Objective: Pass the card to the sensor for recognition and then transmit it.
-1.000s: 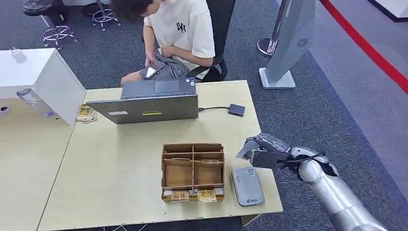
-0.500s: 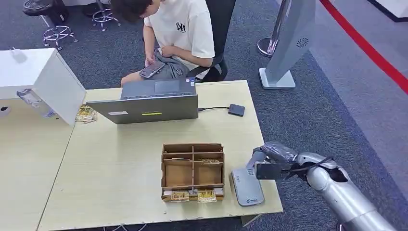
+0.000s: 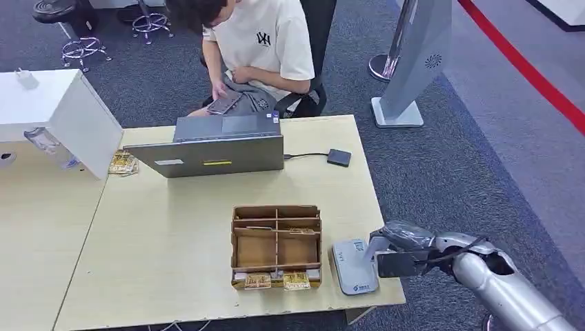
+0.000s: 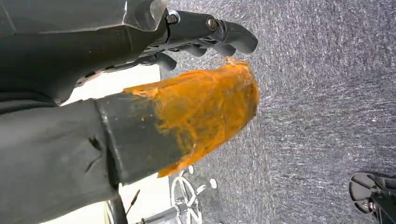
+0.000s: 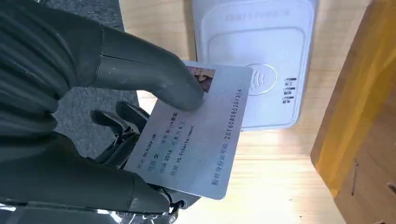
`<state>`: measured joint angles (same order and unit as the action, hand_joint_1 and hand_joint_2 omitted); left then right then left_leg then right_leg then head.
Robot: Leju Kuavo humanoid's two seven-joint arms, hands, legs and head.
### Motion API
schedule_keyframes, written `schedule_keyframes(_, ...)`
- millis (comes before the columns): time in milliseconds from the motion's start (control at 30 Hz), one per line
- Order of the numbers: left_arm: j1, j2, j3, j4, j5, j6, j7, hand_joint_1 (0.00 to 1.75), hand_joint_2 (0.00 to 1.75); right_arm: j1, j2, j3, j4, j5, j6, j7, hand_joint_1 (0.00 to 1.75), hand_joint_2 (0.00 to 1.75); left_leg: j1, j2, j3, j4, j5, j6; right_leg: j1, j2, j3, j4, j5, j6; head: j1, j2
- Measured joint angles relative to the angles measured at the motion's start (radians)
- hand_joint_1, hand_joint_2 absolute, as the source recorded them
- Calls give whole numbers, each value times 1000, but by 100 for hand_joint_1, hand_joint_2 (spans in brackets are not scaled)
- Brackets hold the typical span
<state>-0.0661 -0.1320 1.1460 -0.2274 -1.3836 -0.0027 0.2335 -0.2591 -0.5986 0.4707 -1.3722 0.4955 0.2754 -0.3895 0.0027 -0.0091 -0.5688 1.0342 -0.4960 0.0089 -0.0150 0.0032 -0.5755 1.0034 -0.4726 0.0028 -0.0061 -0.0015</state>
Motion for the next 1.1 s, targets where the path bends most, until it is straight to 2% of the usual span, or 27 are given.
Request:
schedule_keyframes(733,0,-7,3,0,2,0,6,0,0,-41,-10,69,-48,-9,12,-5,175,175,0,0,0,0,0,0,0,0,0,0,0,0,0,0)
schedule_keyframes(1100,0,-8,9,0,2,0,6,0,0,-54,-13,108,-50,13,-5,24,175,175,0,0,0,0,0,0,0,0,0,0,0,0,0,0)
